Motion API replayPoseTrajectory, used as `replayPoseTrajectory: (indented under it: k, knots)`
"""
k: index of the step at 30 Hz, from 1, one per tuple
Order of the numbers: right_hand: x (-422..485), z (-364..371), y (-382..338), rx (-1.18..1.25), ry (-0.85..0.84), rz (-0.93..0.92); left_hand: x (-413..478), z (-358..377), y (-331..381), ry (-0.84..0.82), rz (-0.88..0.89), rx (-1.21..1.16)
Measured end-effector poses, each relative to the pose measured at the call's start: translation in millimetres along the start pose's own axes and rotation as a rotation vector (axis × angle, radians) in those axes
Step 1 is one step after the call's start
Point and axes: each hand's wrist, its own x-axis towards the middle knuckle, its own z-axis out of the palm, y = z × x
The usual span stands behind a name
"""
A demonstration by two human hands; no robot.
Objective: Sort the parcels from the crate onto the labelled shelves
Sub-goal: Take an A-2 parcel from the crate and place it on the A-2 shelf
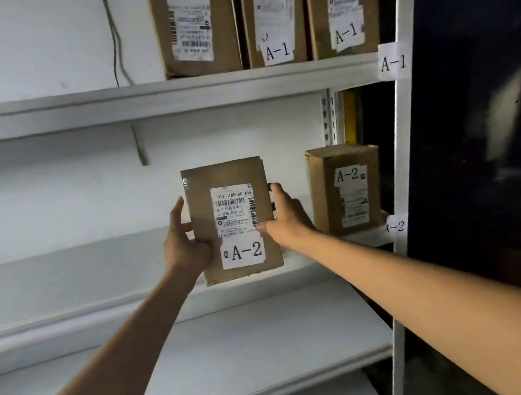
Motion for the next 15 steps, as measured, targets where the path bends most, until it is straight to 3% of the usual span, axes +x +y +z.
replayPoseTrajectory:
  k: [6,15]
  knots:
    - [21.5,-15.2,31.0,-0.063,0.158,0.024,14.2,43.1,6.0,0.011,-0.019,-0.009]
    - [67.5,-18.9,81.2,0.183,0.141,0.087,41.2,93.5,-2.7,-0.026,0.001,-0.065]
